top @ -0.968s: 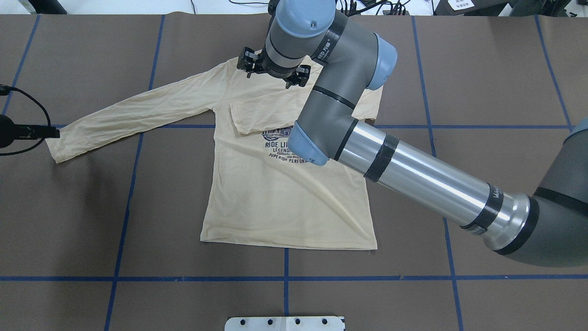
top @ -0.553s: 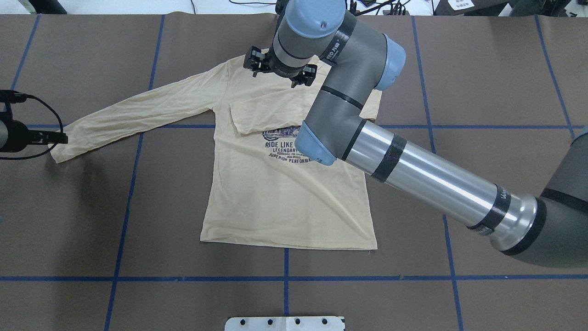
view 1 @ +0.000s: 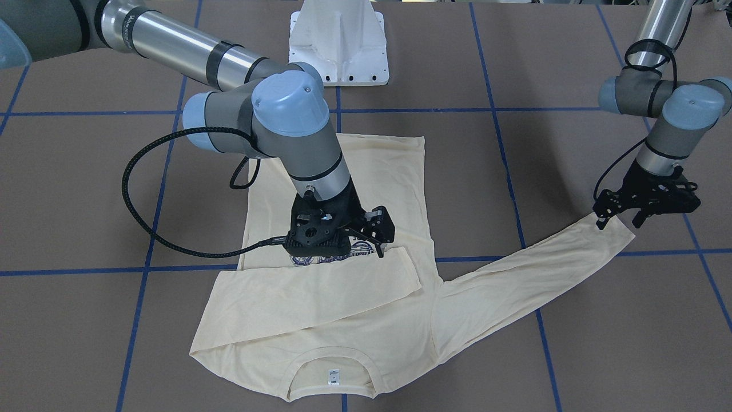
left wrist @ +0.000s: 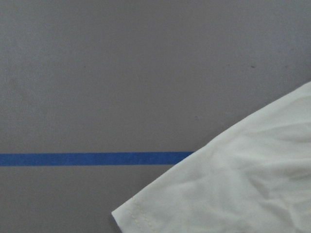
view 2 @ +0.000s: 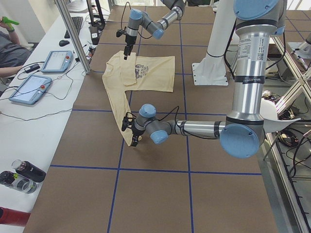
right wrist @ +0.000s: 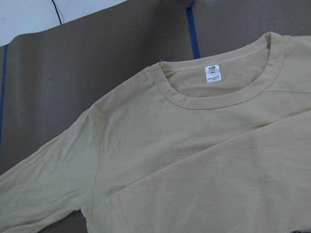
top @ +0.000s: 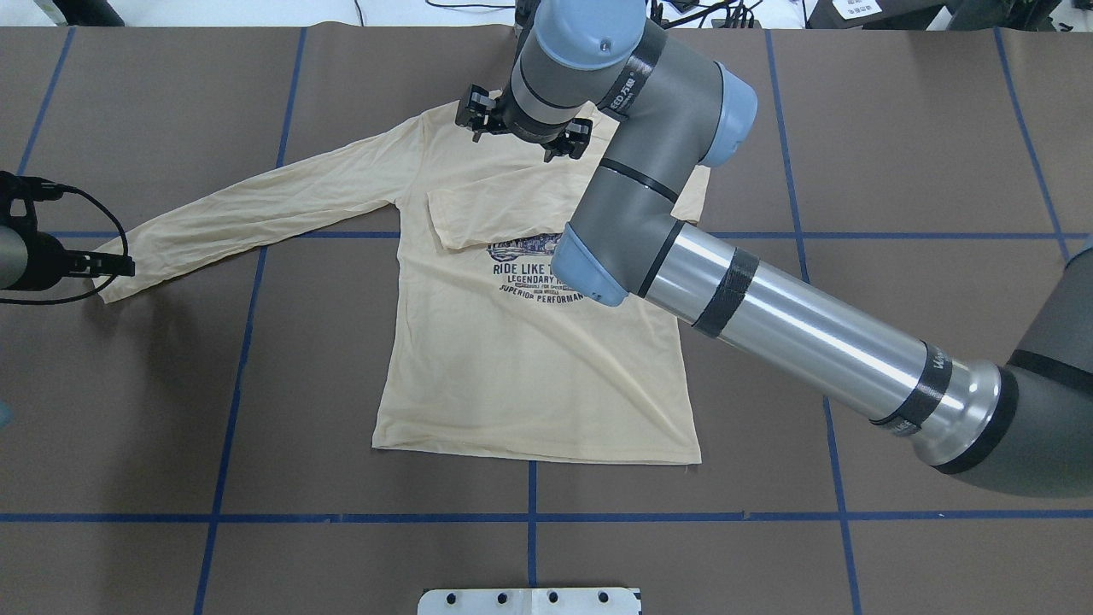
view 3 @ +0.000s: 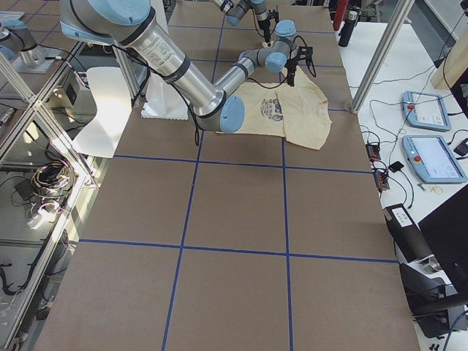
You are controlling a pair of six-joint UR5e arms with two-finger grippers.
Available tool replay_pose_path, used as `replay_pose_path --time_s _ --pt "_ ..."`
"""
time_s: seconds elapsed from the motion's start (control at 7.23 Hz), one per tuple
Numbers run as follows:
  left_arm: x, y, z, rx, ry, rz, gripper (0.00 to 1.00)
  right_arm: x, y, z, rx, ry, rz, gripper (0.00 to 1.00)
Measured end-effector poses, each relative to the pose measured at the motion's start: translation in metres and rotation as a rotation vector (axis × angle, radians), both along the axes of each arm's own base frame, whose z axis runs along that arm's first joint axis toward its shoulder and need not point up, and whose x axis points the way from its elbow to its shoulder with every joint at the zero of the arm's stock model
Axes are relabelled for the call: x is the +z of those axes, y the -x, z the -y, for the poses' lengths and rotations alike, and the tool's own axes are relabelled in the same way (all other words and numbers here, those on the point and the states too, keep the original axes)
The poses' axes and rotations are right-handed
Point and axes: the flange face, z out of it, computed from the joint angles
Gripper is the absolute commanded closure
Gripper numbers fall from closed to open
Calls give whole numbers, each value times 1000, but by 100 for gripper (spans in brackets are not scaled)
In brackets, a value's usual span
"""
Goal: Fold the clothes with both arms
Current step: 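Lay the sleeve near the collar with right gripper while left approaches other cuff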
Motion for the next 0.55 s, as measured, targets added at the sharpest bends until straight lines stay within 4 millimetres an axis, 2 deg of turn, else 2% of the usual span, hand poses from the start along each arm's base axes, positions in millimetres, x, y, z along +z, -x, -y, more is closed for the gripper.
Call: replay_pose_path --time_s 0.55 --pt "4 1 -2 3 5 5 25 1 0 0 0 -2 1 0"
